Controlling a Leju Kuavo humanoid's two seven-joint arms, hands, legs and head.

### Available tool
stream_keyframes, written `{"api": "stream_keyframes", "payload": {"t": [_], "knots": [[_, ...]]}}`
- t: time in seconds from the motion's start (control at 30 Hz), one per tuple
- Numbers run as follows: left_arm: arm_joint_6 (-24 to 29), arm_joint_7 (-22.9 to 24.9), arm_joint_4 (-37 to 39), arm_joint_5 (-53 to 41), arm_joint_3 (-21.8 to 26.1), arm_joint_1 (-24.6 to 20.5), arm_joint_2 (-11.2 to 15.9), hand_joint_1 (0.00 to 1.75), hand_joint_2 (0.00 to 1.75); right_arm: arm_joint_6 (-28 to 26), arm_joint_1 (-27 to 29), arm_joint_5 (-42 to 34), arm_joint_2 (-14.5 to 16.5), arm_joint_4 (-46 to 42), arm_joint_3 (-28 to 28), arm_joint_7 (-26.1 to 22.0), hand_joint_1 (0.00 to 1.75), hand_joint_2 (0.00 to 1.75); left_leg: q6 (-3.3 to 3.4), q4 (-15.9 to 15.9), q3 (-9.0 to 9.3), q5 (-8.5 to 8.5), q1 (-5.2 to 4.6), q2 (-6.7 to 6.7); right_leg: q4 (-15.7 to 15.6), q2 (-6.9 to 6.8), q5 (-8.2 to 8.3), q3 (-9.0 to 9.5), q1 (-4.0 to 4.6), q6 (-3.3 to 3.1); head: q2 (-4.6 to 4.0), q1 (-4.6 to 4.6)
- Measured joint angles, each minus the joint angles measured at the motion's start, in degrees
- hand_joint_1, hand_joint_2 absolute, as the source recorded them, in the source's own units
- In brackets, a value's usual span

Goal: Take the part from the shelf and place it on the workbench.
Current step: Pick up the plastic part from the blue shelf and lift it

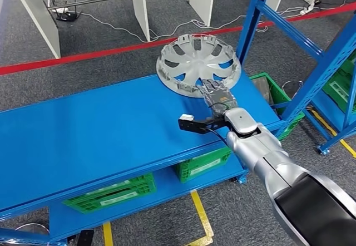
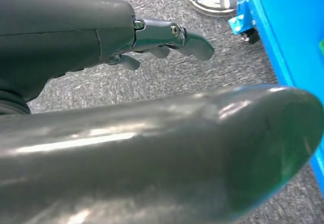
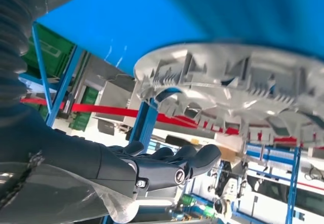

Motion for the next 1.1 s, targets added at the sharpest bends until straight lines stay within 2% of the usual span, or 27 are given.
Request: {"api": "stream_keyframes", "payload": {"t": [0.03,0.07,0.17,0.2,0.27,0.33,0.37,0.4,0.43,0.5,0.53,0.57,0.67,0.73,0.77,0.83,0.87,0.9,0.93,1.0,1.03,1.07,1.1], "knots": [[0.07,0.01,0.0,0.0,0.01,-0.02,-0.01,0.0,0.0,0.03,-0.1,0.07,0.03,-0.02,-0.01,-0.01,0.0,1.75,-0.29,0.2,0.07,-0.28,-0.09,-0.03,-3.19,-0.05,1.09,1.59,0.03,-0.16,0.0,-0.03],[0.07,-0.01,0.0,0.0,0.01,-0.04,-0.03,0.0,0.0,0.07,-0.14,0.12,0.12,-0.03,-0.01,-0.02,0.0,1.75,-0.59,0.35,0.05,-0.44,-0.18,-0.02,-5.06,-0.05,1.44,2.55,0.11,-0.33,0.0,-0.07],[-0.59,-0.25,0.0,0.0,0.01,-0.05,-0.03,0.0,0.0,0.13,-0.03,0.31,0.32,-0.06,-0.04,-0.09,0.0,1.75,-1.44,0.43,-0.01,-0.65,-0.19,0.03,-5.79,0.19,1.06,2.95,0.15,-1.11,0.0,-0.09],[-0.8,-0.35,0.0,0.0,0.01,-0.05,0.0,0.0,0.0,0.13,-0.05,0.38,0.32,-0.06,-0.06,-0.14,0.0,1.75,-1.74,1.02,-0.15,-1.23,-0.15,0.05,-5.87,0.2,1.02,3.1,0.05,-1.42,0.0,-0.16],[-0.89,-0.45,0.0,0.0,0.01,-0.07,0.03,0.0,0.0,0.11,-0.13,0.44,0.42,-0.07,-0.08,-0.33,0.0,1.75,-2.31,5.55,-1.98,-3.93,-0.04,0.07,-6.06,0.2,0.94,3.45,-0.15,-1.97,0.0,-0.45],[-0.95,-0.47,0.0,0.0,0.01,-0.07,0.03,0.0,0.0,0.13,-0.04,0.46,0.5,-0.07,-0.07,-0.6,0.0,1.75,-2.65,13.22,-5.6,-7.18,0.05,0.08,-6.05,0.21,0.76,3.61,-0.06,-2.3,0.0,-0.62],[-0.99,-0.47,0.0,0.01,0.01,-0.03,0.04,0.0,0.0,0.13,0.06,0.46,0.5,-0.07,-0.06,-0.69,0.0,1.75,-2.71,15.93,-7.02,-7.83,0.06,0.08,-6.04,0.22,0.71,3.67,-0.01,-2.37,0.0,-0.61],[-1.02,-0.47,0.0,0.02,0.01,0.03,0.05,0.0,0.0,0.14,0.15,0.48,0.5,-0.07,-0.06,-0.75,0.0,1.75,-2.69,16.66,-7.57,-7.35,0.06,0.08,-6.03,0.24,0.66,3.75,0.03,-2.39,0.0,-0.62],[-1.01,-0.47,0.0,0.04,0.02,0.07,0.05,0.0,0.0,0.13,0.2,0.5,0.5,-0.07,-0.06,-0.79,0.0,1.75,-2.58,15.12,-7.05,-5.78,0.05,0.08,-6.03,0.29,0.6,3.88,0.05,-2.38,0.0,-0.62],[-0.84,-0.47,0.0,0.07,0.03,0.1,0.1,0.0,0.0,0.11,0.2,0.57,0.57,-0.07,-0.07,-0.84,0.0,1.75,-2.07,7.67,-3.86,-1.4,-0.02,0.07,-6.02,0.37,0.44,4.21,0.11,-2.23,0.0,-0.61],[-0.77,-0.48,0.0,0.08,0.03,0.09,0.15,0.0,0.0,0.1,0.15,0.59,0.61,-0.07,-0.08,-0.85,0.0,1.75,-1.78,4.13,-2.26,-0.01,-0.11,0.07,-5.96,0.42,0.35,4.28,0.22,-2.09,0.0,-0.6],[-0.71,-0.49,0.0,0.09,0.03,0.05,0.19,0.0,0.0,0.09,0.11,0.61,0.64,-0.08,-0.08,-0.86,0.0,1.75,-1.54,1.81,-1.27,0.58,-0.21,0.08,-5.92,0.43,0.31,4.23,0.3,-1.89,0.0,-0.58],[-0.63,-0.54,0.0,0.13,0.04,0.02,0.27,0.0,0.0,0.07,0.11,0.67,0.67,-0.09,-0.08,-0.86,0.0,1.75,-0.91,0.3,-0.8,0.38,-0.29,0.09,-6.02,0.4,0.31,3.97,0.33,-1.12,0.0,-0.56],[-0.63,-0.62,0.0,0.12,0.08,0.06,0.27,0.0,0.0,0.01,0.0,0.72,0.68,-0.14,-0.1,-0.87,0.0,1.75,-0.31,-0.26,-0.44,0.65,-0.04,0.13,-4.67,0.35,-0.75,3.24,0.28,-0.53,0.0,-0.34],[-0.63,-0.67,0.0,0.1,0.09,0.03,0.24,0.0,0.0,-0.06,-0.1,0.75,0.68,-0.16,-0.11,-0.88,0.0,1.75,-0.04,-0.5,-0.27,0.76,0.12,0.17,-2.3,0.33,-2.07,2.08,0.25,-0.25,0.0,-0.19],[-0.63,-0.71,0.0,0.03,0.1,-0.03,0.2,0.0,0.0,-0.19,-0.16,0.85,0.68,-0.16,-0.13,-0.87,0.0,1.75,0.23,-0.51,-0.21,0.72,0.13,0.2,5.18,0.3,-5.36,-1.56,0.14,0.2,0.0,0.09],[-0.63,-0.71,0.0,0.0,0.11,-0.03,0.17,0.0,0.0,-0.24,-0.06,0.92,0.68,-0.15,-0.13,-0.87,0.0,1.75,0.27,-0.5,-0.19,0.67,0.13,0.21,8.36,0.28,-6.29,-3.26,0.05,0.38,0.0,0.09],[-0.66,-0.71,0.0,-0.02,0.12,-0.03,0.16,0.0,0.0,-0.27,0.06,1.01,0.68,-0.15,-0.13,-0.87,0.0,1.75,0.29,-0.48,-0.14,0.61,0.13,0.21,9.79,0.26,-6.21,-4.15,-0.02,0.49,0.0,0.09],[-0.69,-0.71,0.0,-0.02,0.12,-0.03,0.15,0.0,0.0,-0.3,0.12,1.09,0.68,-0.16,-0.13,-0.87,0.0,1.75,0.25,-0.43,-0.07,0.52,0.15,0.18,8.93,0.21,-5.04,-3.91,-0.1,0.55,0.0,0.1],[-0.77,-0.72,0.0,-0.02,0.13,-0.02,0.08,0.0,0.0,-0.35,-0.01,1.21,0.68,-0.19,-0.18,-0.82,0.0,1.75,-0.03,-0.21,0.15,0.16,0.19,0.1,1.9,-0.03,-1.18,-0.68,-0.21,0.49,0.0,0.11],[-0.81,-0.74,0.0,-0.02,0.14,-0.03,0.05,0.0,0.0,-0.38,-0.18,1.28,0.7,-0.21,-0.23,-0.79,0.0,1.75,-0.31,0.01,0.13,-0.09,0.11,0.05,-1.87,-0.15,0.05,1.29,-0.16,0.36,0.0,0.15],[-0.85,-0.79,0.0,-0.02,0.15,-0.03,0.03,0.0,0.0,-0.38,-0.35,1.37,0.81,-0.22,-0.28,-0.77,0.0,1.75,-0.61,0.17,0.06,-0.27,0.02,0.04,-4.39,-0.19,0.63,2.65,-0.11,0.1,0.0,0.13],[-0.92,-0.84,0.0,-0.02,0.16,-0.03,0.02,0.0,0.0,-0.36,-0.48,1.48,0.92,-0.22,-0.32,-0.77,0.0,1.75,-0.91,0.26,-0.02,-0.38,-0.07,0.06,-5.64,-0.18,0.59,3.37,-0.02,-0.2,0.0,0.12]]}}
